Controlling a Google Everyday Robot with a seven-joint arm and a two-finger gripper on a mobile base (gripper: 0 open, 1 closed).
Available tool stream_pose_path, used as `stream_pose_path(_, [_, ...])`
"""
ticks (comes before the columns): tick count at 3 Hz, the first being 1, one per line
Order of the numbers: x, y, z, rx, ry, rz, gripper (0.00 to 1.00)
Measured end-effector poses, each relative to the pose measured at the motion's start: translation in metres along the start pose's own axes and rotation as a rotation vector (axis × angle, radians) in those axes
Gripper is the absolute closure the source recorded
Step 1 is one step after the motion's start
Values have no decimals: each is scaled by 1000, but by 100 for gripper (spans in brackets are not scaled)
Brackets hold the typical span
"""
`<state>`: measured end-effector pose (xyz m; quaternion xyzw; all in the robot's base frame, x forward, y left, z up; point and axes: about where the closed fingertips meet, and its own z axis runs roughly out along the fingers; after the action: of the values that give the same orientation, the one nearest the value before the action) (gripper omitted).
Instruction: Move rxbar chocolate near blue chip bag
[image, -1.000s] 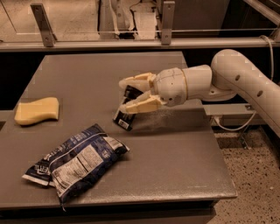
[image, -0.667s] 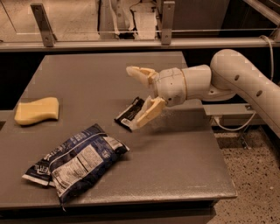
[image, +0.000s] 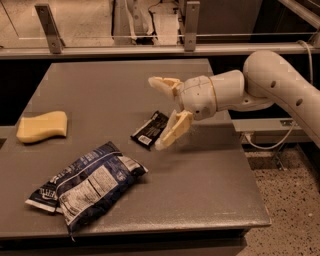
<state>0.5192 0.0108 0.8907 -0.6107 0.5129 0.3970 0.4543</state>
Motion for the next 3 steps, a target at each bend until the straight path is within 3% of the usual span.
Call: stream_pose_path(3, [49,-13,-47,25,216,90,0])
